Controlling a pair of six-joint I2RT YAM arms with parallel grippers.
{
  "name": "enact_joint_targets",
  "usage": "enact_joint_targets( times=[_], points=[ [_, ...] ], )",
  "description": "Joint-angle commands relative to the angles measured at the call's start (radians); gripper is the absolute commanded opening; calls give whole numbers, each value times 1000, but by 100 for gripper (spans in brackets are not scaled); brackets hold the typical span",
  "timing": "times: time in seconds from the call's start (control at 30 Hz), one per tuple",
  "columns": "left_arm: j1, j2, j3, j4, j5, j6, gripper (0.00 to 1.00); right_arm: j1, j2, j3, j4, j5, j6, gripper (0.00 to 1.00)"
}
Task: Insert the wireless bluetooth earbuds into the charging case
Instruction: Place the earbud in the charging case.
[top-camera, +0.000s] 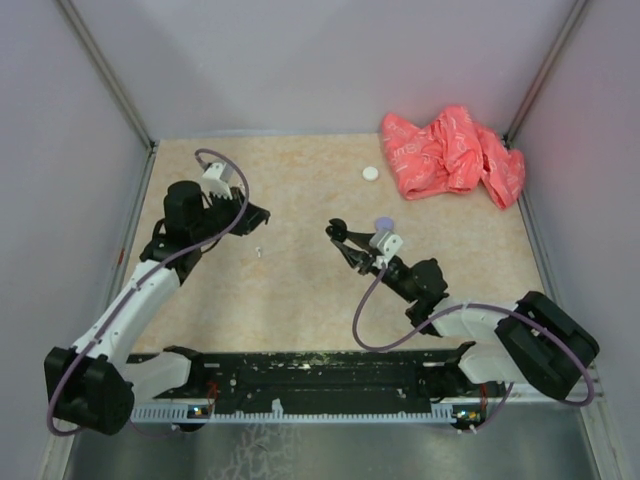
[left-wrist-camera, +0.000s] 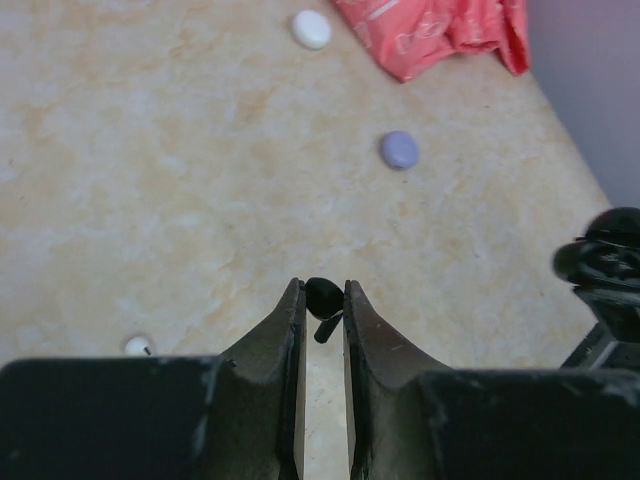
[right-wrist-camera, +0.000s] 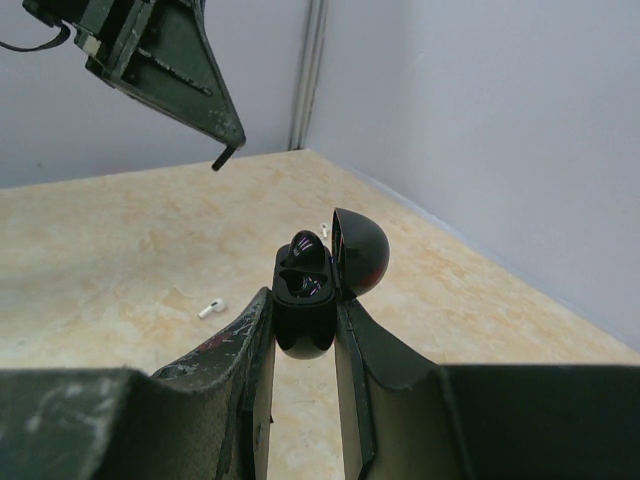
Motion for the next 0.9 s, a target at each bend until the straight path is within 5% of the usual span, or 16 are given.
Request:
enact_joint_targets(
  times=[0.0,0.87],
  points=[
    [-70,-64,7,120,52,0,11,21,-31,65,-14,-22,13,0],
    [-396,-69,-95,627,76,-23,10,40,-15,134,10,-75,120,0]
  ],
)
